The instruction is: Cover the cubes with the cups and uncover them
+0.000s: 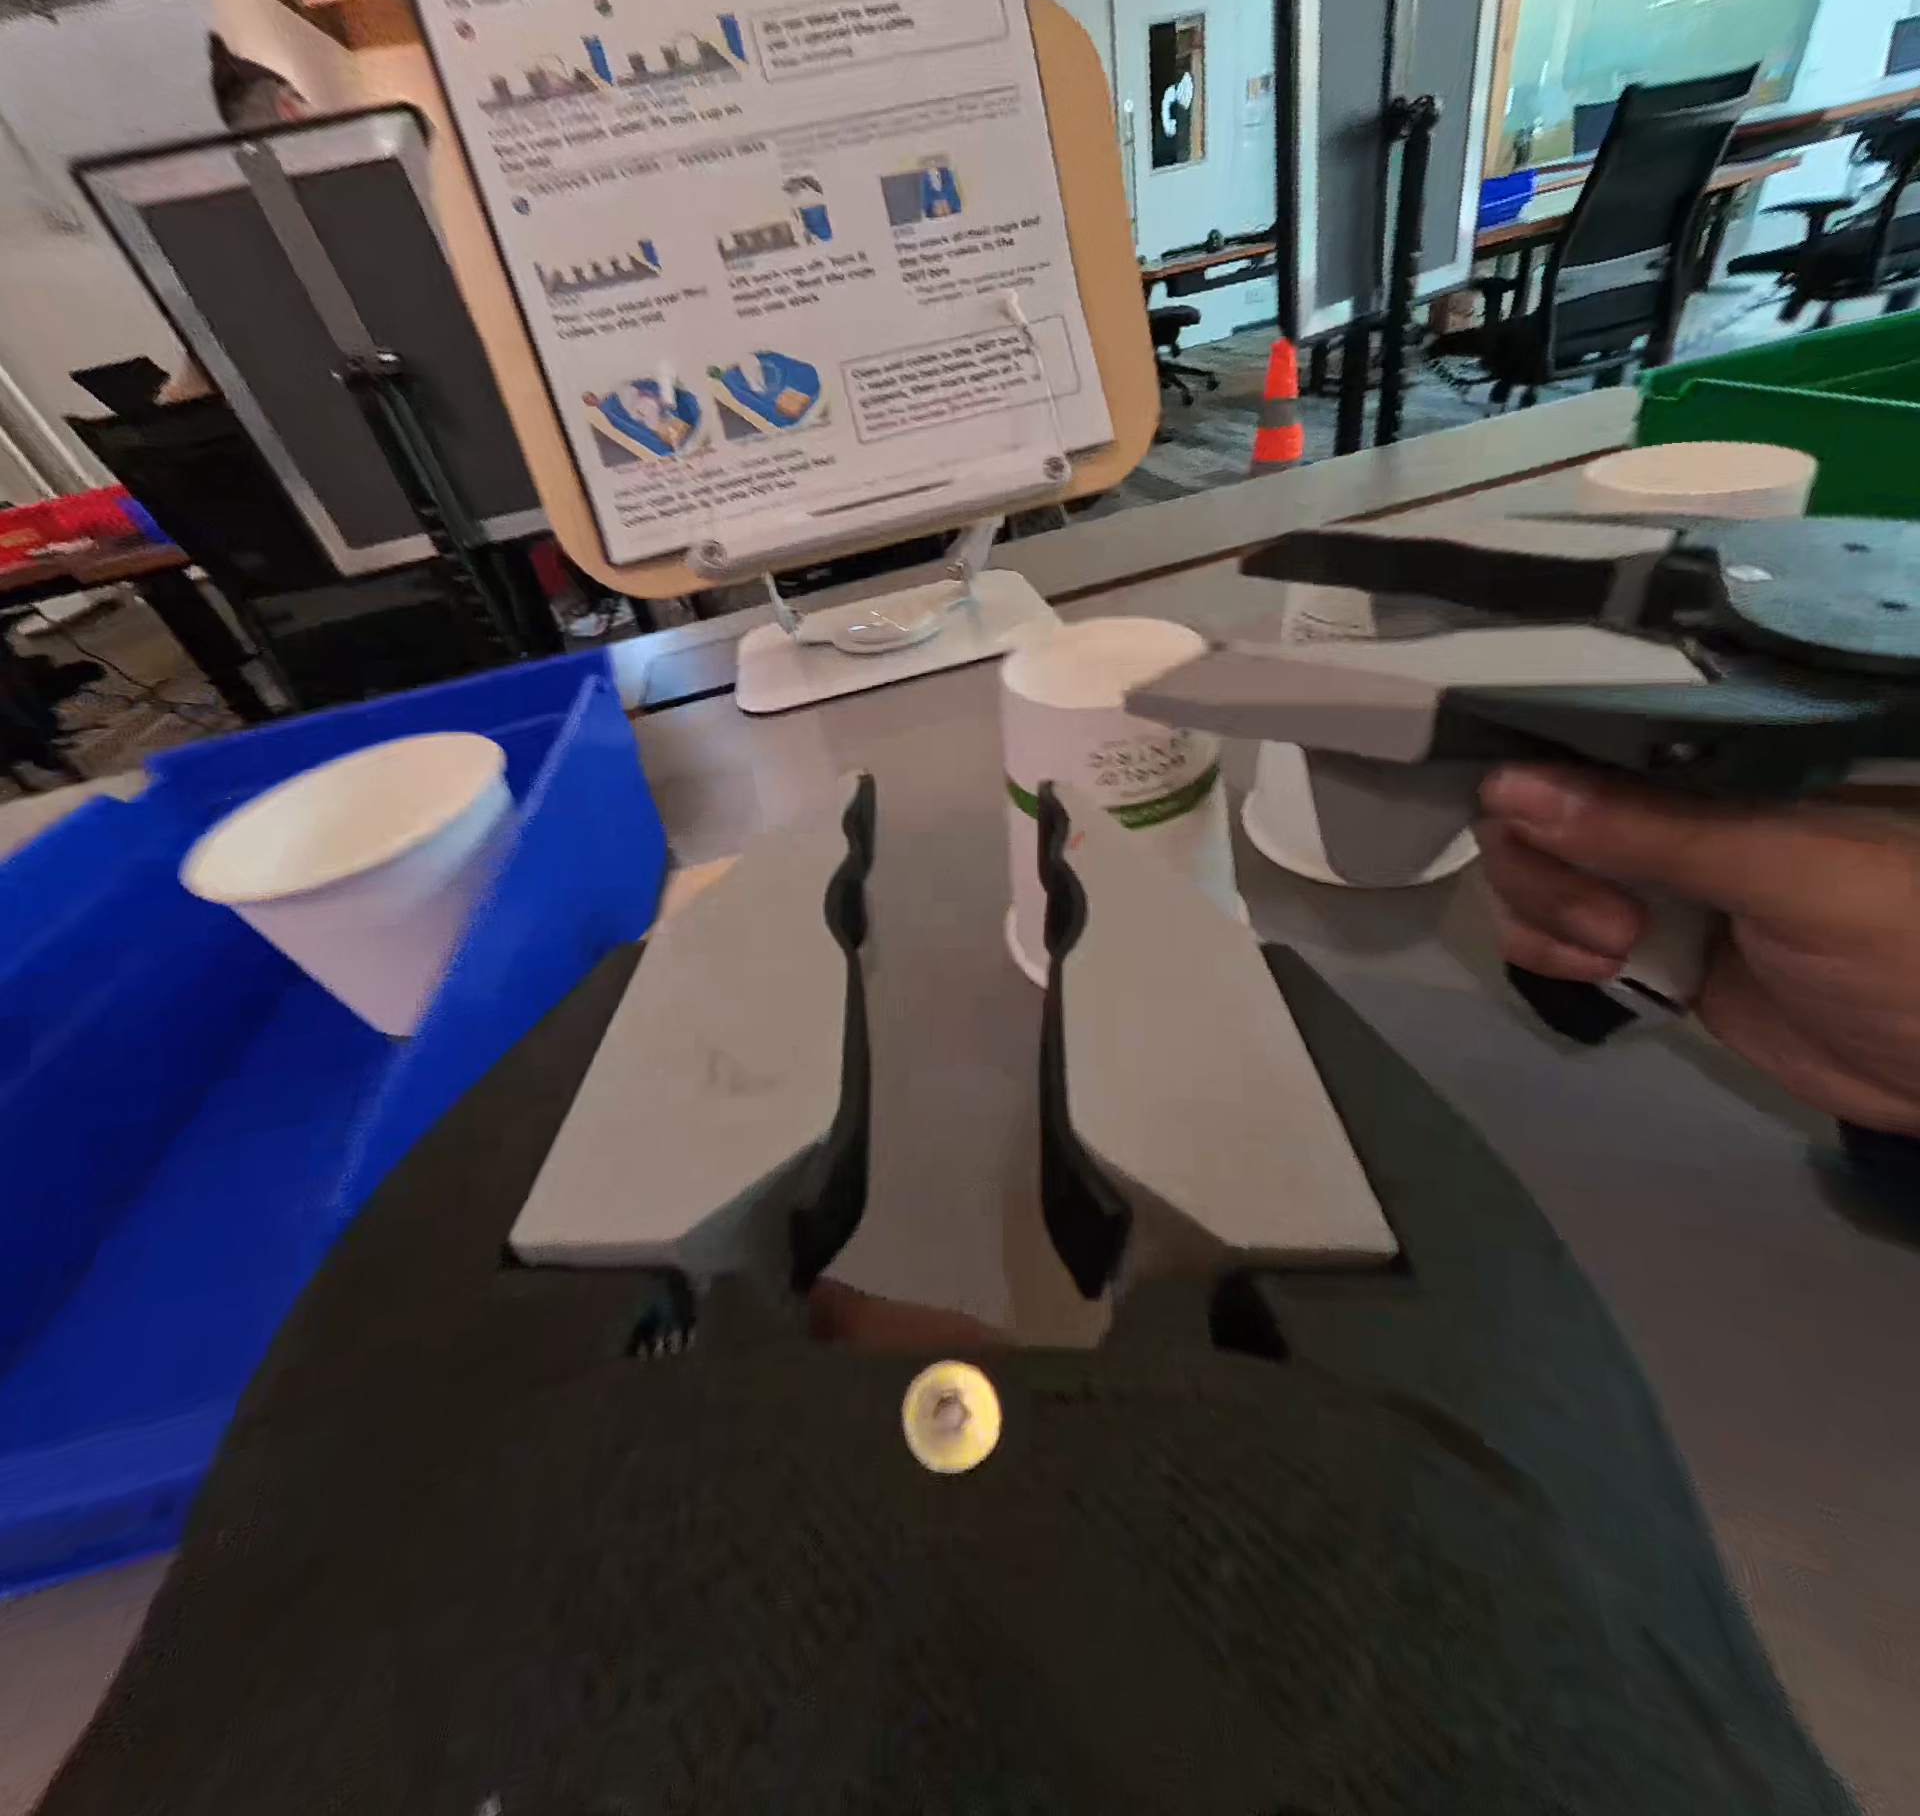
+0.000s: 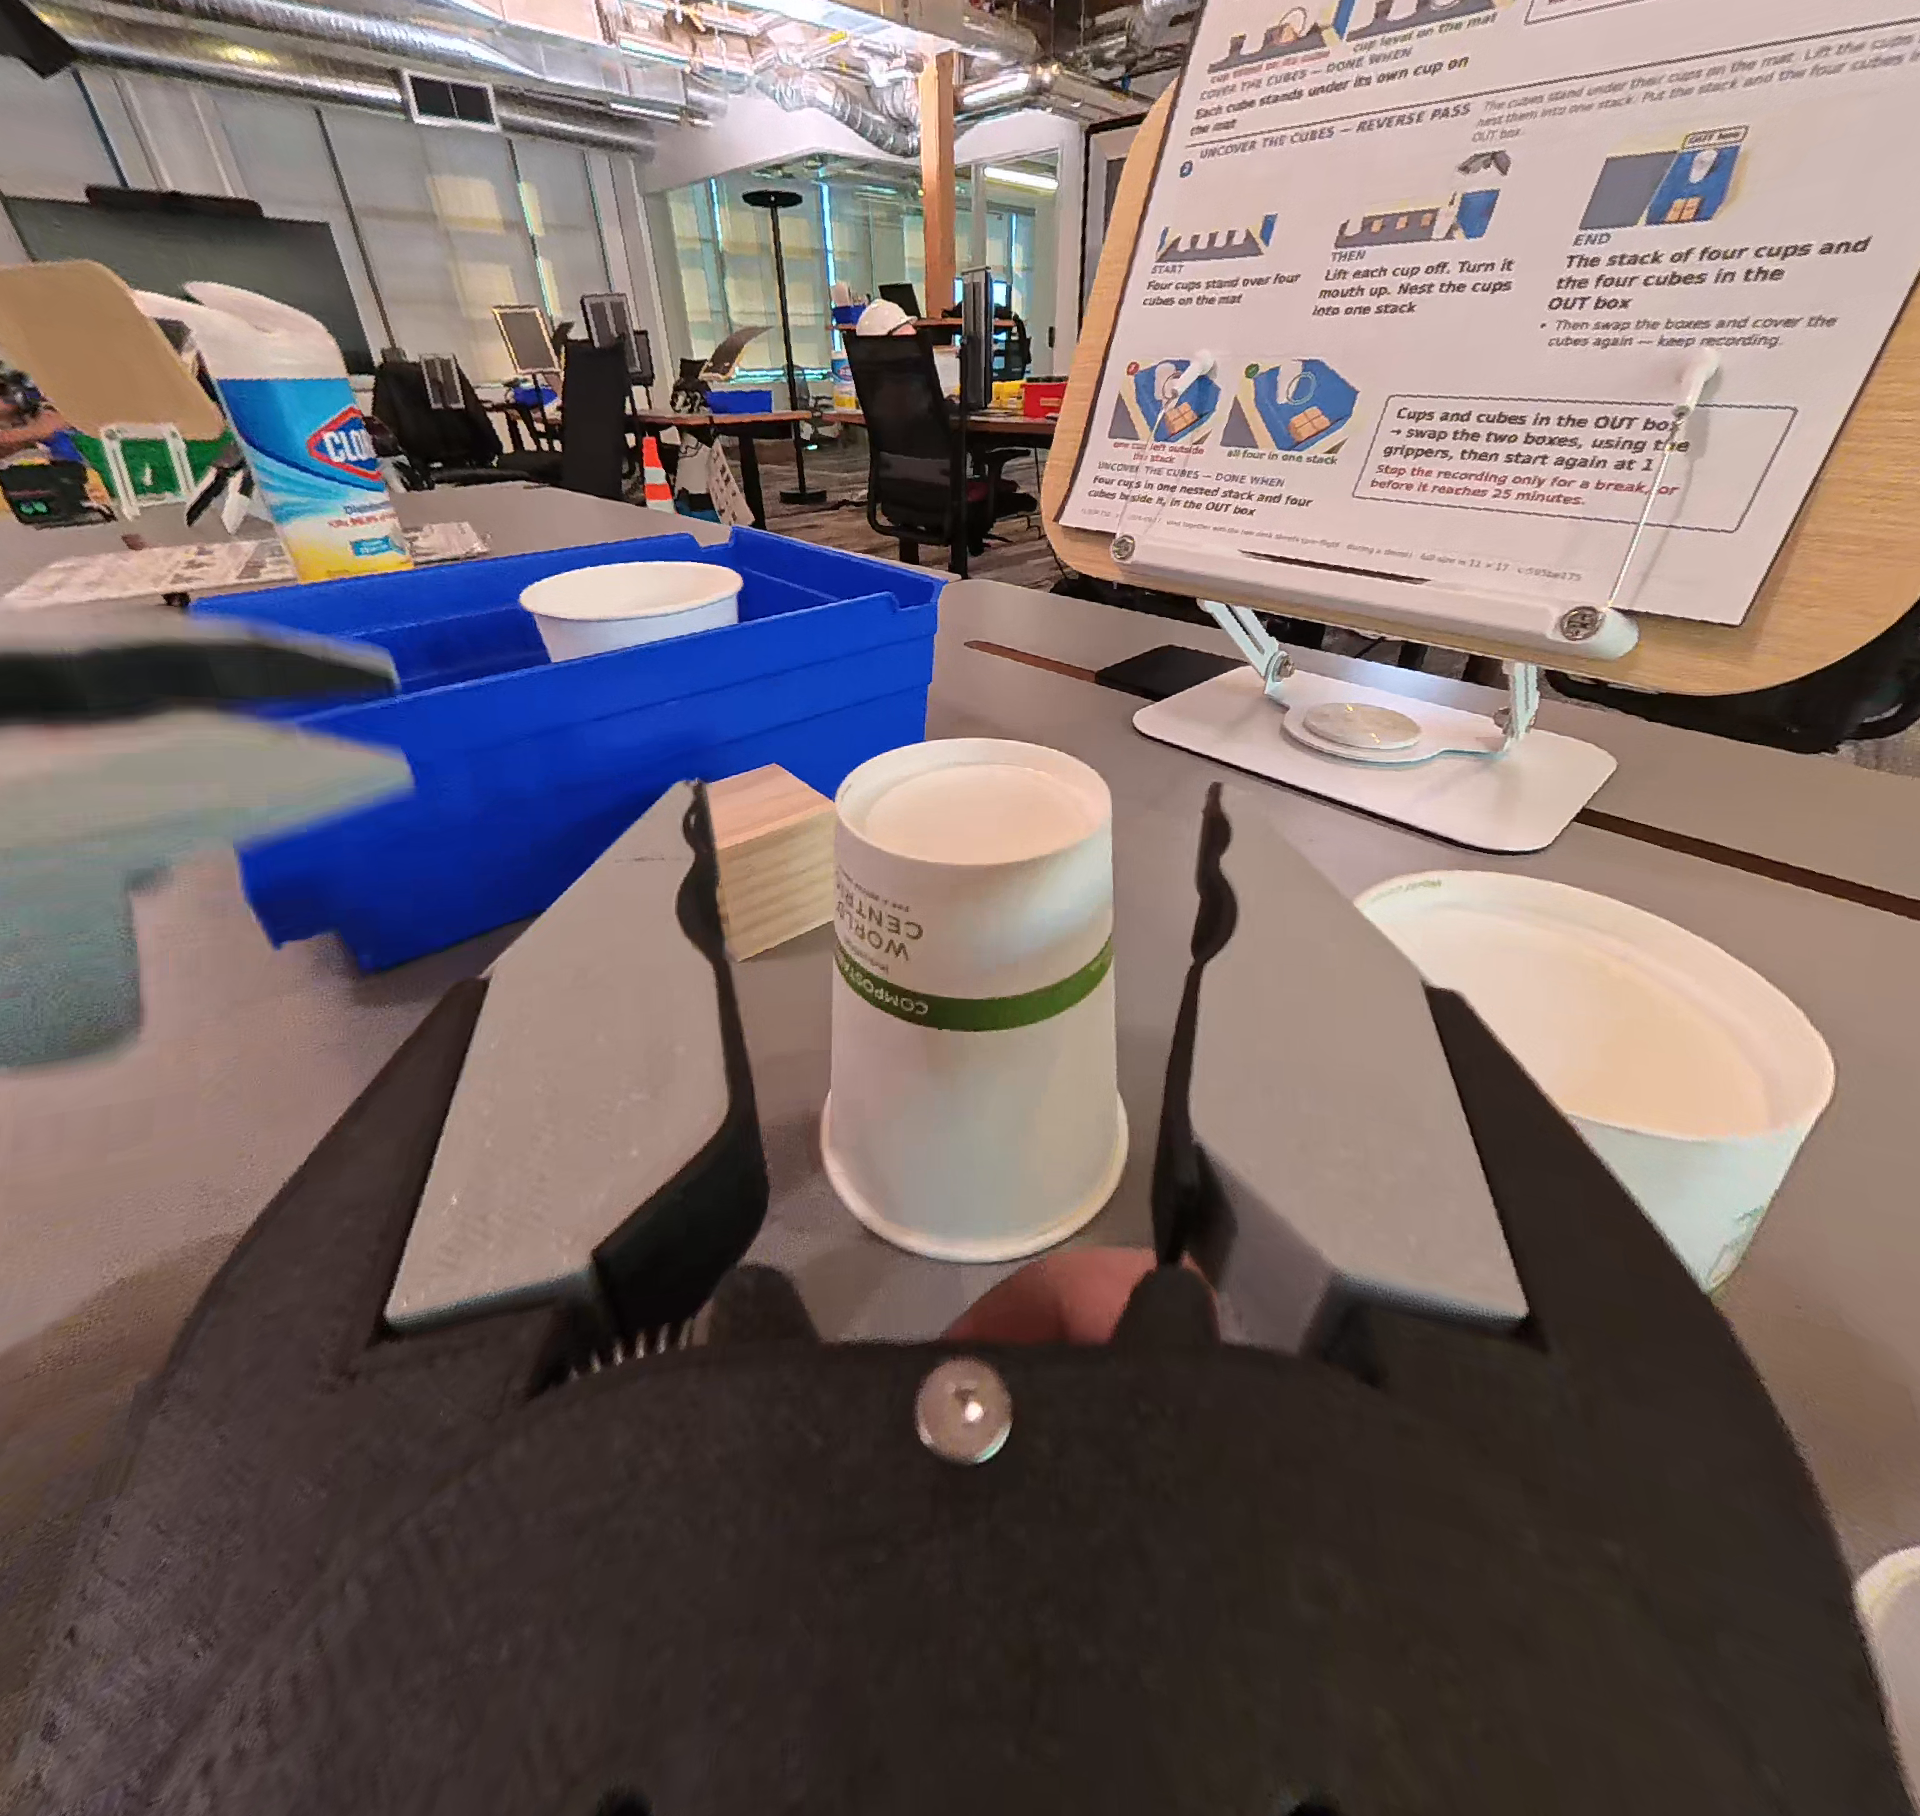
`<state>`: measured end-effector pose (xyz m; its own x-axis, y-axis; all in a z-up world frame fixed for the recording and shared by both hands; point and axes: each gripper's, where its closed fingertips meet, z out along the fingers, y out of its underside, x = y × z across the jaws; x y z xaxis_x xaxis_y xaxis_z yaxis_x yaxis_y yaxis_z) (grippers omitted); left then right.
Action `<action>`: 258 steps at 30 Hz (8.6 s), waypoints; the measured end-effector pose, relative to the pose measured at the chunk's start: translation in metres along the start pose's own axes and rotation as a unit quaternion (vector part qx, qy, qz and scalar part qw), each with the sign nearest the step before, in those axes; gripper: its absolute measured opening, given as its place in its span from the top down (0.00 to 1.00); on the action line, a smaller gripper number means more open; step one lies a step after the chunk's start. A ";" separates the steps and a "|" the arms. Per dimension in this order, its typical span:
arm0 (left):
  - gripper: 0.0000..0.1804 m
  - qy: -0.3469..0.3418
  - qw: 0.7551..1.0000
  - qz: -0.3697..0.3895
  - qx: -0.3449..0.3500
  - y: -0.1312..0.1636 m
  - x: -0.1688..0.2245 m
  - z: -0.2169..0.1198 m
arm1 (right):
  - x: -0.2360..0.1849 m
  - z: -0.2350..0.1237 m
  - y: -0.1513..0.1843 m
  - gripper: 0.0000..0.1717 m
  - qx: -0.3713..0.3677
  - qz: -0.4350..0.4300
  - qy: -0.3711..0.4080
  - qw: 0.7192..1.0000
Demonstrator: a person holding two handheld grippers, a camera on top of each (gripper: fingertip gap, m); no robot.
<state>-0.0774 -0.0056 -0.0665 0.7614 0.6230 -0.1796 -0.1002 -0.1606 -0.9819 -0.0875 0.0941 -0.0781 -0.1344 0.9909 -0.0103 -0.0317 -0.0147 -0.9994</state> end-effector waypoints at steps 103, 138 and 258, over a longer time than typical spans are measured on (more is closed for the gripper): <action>0.46 0.058 0.987 0.131 -0.069 0.058 0.039 0.024 | -0.116 -0.041 -0.022 0.52 -0.008 0.159 -0.381 0.911; 0.44 -0.036 0.964 -0.071 -0.254 0.117 -0.066 0.123 | -0.102 -0.045 -0.040 0.63 0.027 0.203 -0.380 0.902; 0.75 0.226 0.973 -0.023 0.034 0.009 0.137 0.067 | 0.059 -0.144 -0.089 0.99 0.186 -0.151 -0.001 0.971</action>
<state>-0.0164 0.1298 -0.1035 0.9685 0.2254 -0.1058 -0.0897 -0.0805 -0.9927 0.0502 0.1733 0.0058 -0.0654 0.9575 0.2811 -0.4247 0.2282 -0.8761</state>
